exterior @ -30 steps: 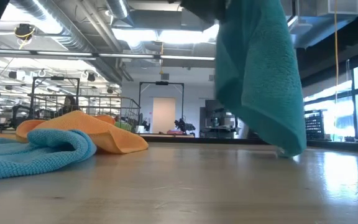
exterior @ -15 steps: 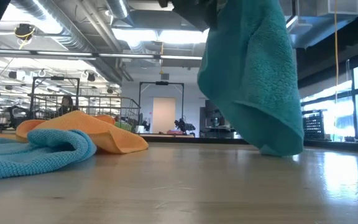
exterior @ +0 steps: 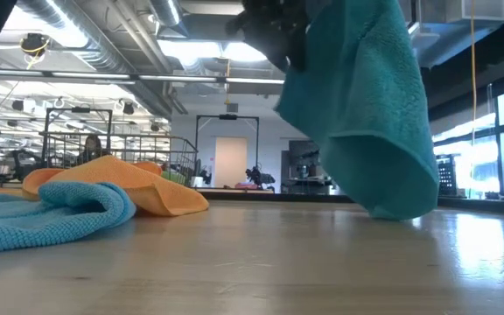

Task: Fold microfiber towels
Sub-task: Fold the blue microfiber cloth

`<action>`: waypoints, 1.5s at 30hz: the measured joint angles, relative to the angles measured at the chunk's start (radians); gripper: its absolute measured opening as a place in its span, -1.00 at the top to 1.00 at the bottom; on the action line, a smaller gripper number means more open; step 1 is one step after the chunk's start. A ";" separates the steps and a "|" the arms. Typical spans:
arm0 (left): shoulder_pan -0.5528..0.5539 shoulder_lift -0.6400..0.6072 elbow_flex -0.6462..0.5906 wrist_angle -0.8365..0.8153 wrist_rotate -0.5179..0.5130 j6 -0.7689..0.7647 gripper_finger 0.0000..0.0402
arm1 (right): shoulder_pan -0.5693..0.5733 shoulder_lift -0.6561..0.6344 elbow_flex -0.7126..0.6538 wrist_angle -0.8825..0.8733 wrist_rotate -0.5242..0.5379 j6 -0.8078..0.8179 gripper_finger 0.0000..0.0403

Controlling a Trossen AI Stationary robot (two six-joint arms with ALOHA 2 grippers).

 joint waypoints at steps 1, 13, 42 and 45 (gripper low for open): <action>0.000 0.000 -0.005 0.000 0.000 -0.007 0.19 | 0.000 -0.004 0.000 0.000 0.000 0.000 0.94; 0.003 0.000 -0.028 -0.010 0.061 -0.071 0.71 | 0.000 -0.035 0.000 -0.038 0.000 0.006 0.94; 0.109 -0.153 -0.026 -0.154 0.073 0.227 1.00 | -0.064 -0.084 -0.122 -0.083 0.332 -0.141 0.94; 0.150 -0.183 -0.021 -0.169 0.026 0.248 1.00 | -0.100 -0.084 -0.163 -0.037 0.459 -0.207 0.94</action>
